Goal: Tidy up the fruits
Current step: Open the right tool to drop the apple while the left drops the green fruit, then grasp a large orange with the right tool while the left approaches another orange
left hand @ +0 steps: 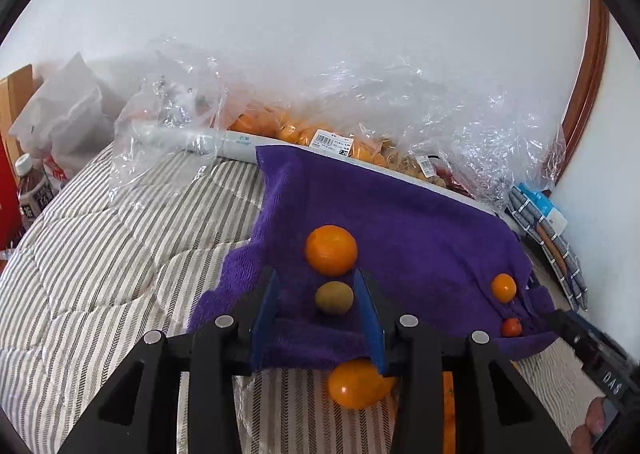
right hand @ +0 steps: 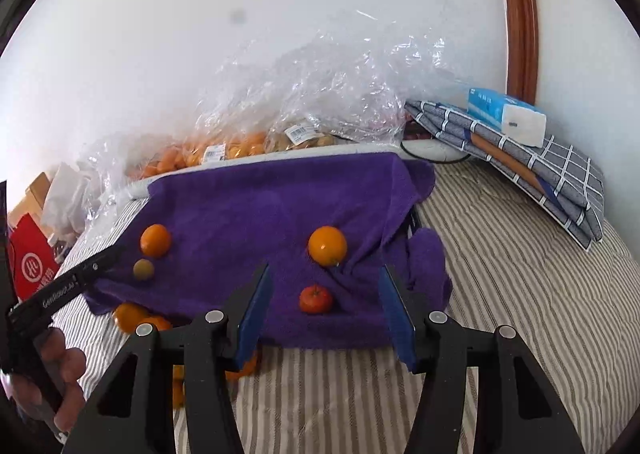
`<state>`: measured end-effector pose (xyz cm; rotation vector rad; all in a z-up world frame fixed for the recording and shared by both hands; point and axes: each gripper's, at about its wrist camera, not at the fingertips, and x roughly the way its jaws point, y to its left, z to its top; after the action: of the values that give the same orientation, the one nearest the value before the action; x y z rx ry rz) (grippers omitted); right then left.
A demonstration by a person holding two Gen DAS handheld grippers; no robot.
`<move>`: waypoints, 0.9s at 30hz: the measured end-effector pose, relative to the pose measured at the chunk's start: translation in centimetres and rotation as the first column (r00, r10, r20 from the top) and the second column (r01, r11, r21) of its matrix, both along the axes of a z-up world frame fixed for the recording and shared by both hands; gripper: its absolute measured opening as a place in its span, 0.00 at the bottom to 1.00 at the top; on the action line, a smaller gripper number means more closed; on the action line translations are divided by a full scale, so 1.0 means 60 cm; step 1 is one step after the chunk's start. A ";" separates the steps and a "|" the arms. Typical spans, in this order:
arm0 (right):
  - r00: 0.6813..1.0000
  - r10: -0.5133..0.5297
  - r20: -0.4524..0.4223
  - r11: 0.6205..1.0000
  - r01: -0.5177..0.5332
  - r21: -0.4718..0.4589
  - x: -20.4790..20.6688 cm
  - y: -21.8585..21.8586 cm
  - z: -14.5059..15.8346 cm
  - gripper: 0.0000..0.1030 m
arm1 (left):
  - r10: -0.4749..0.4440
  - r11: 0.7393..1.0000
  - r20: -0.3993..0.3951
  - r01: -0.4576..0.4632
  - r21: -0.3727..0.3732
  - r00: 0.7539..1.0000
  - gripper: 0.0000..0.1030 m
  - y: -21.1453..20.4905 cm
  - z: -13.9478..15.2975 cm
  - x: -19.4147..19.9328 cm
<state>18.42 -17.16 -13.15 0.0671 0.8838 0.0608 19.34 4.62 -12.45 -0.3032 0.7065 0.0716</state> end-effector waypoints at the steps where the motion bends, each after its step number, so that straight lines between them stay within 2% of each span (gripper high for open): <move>1: 1.000 0.005 -0.009 1.000 -0.005 -0.006 -0.006 0.004 0.001 0.54 | -0.003 1.000 0.004 0.003 -0.015 1.000 0.36 0.003 0.001 -0.005; 3: 0.999 0.027 -0.026 1.000 -0.027 -0.011 -0.020 0.014 0.003 0.54 | -0.010 1.000 0.005 0.010 -0.013 1.000 0.36 0.003 0.002 -0.013; 7: 0.997 0.070 -0.038 0.997 -0.071 -0.034 -0.048 0.036 0.008 0.54 | -0.029 0.997 0.007 0.029 0.066 1.000 0.36 -0.001 0.006 -0.037; 9: 0.995 0.092 -0.050 0.995 -0.094 -0.044 -0.058 0.049 0.008 0.54 | -0.047 0.995 -0.013 0.048 0.082 0.999 0.36 0.004 0.007 -0.051; 12: 0.991 0.113 -0.066 0.992 -0.116 -0.051 -0.071 0.065 0.006 0.52 | -0.065 0.995 -0.048 0.069 0.072 0.997 0.36 0.021 0.001 -0.070; 20: 0.988 0.136 -0.075 0.990 -0.138 -0.025 -0.090 0.085 -0.012 0.51 | -0.031 0.998 -0.119 0.038 0.052 0.992 0.36 0.061 -0.017 -0.098; 24: 0.983 0.152 -0.107 0.988 -0.155 -0.020 -0.089 0.092 -0.029 0.43 | -0.063 0.997 -0.169 0.069 0.030 0.984 0.36 0.057 -0.032 -0.096; 27: 0.981 0.155 -0.116 0.987 -0.157 -0.015 -0.085 0.092 -0.038 0.40 | -0.077 0.995 -0.170 0.087 0.054 0.982 0.36 0.046 -0.034 -0.097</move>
<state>13.30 -11.66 -15.43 -0.0217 1.0030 0.1943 13.53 7.39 -14.48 -0.2102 0.8814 0.0403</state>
